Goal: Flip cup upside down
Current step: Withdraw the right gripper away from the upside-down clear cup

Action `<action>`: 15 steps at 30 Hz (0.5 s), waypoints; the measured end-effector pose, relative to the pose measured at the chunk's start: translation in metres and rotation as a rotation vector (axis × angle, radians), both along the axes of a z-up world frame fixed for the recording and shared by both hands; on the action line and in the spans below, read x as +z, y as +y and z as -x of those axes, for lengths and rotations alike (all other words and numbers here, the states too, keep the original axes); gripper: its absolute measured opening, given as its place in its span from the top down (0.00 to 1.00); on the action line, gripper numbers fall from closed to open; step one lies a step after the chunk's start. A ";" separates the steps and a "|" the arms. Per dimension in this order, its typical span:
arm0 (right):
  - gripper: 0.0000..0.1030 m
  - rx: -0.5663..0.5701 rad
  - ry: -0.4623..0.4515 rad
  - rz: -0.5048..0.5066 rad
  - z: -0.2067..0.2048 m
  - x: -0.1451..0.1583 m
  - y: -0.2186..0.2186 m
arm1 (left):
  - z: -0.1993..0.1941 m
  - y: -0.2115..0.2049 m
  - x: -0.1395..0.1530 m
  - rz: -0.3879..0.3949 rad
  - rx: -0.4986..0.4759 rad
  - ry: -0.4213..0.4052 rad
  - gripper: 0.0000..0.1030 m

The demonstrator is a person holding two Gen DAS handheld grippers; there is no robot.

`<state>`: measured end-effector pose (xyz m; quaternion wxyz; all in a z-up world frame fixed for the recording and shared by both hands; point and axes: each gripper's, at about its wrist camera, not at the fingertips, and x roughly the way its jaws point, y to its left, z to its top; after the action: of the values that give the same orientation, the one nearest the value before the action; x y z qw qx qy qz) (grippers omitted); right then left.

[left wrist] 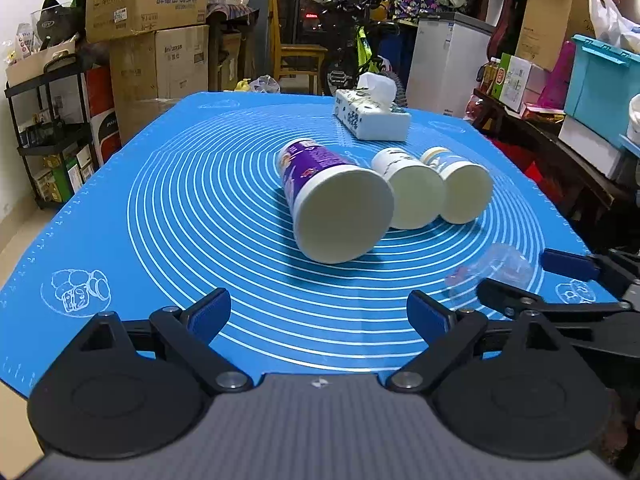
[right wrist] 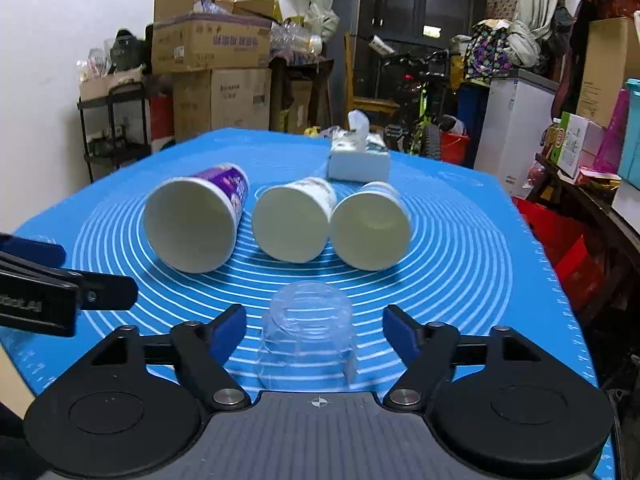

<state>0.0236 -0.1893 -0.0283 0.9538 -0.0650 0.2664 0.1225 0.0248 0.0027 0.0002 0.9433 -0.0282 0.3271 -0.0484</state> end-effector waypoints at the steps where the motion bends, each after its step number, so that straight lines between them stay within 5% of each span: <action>1: 0.21 -0.008 -0.001 -0.010 0.006 0.003 -0.005 | 0.003 -0.003 0.001 -0.001 -0.004 -0.006 0.09; 15: 0.21 -0.108 0.057 -0.029 0.060 0.013 -0.058 | 0.047 -0.055 -0.005 -0.034 -0.120 -0.025 0.09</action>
<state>-0.0363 -0.2468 -0.0152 0.9519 -0.0334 0.2949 0.0766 -0.0221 -0.0522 -0.0048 0.9430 0.0081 0.3174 -0.0999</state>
